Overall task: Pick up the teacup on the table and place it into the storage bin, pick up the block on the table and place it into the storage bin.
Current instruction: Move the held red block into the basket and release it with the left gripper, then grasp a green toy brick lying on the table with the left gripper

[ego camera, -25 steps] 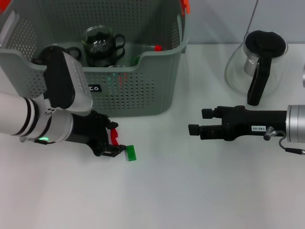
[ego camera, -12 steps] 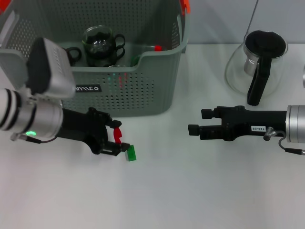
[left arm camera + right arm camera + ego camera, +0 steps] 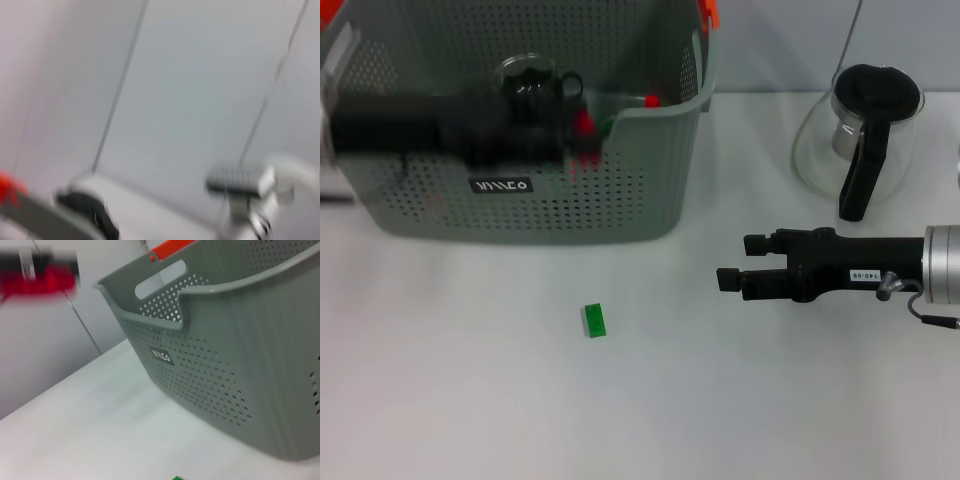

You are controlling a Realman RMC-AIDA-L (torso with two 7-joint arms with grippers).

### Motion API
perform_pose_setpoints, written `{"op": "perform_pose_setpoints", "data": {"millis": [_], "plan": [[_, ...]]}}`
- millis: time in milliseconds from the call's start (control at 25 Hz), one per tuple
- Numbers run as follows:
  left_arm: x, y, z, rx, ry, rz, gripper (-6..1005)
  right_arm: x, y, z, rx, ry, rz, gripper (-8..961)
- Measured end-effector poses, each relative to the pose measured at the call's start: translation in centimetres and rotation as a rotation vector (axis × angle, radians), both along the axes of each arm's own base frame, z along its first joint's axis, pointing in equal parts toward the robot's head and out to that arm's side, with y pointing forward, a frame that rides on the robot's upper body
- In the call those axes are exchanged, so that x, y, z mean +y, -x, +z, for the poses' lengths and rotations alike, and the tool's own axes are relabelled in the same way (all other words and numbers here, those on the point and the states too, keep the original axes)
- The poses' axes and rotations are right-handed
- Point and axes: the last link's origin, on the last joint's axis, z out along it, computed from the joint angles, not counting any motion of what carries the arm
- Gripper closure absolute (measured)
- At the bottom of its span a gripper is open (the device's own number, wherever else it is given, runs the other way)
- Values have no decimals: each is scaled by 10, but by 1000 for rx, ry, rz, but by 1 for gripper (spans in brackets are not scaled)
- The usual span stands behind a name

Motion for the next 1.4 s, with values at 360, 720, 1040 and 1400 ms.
{"op": "perform_pose_setpoints", "data": {"millis": [360, 720, 1040, 1400], "plan": [[83, -6, 31, 135, -328, 258, 356, -2, 4, 0, 8, 19, 21, 68], [99, -9, 35, 219, -448, 345, 201, -2, 7, -1, 11, 19, 39, 68], [2, -34, 25, 201, -238, -134, 68, -1, 7, -3, 13, 16, 33, 68], [-46, 4, -50, 430, -39, -359, 70, -1, 7, -7, 17, 8, 20, 70]]}}
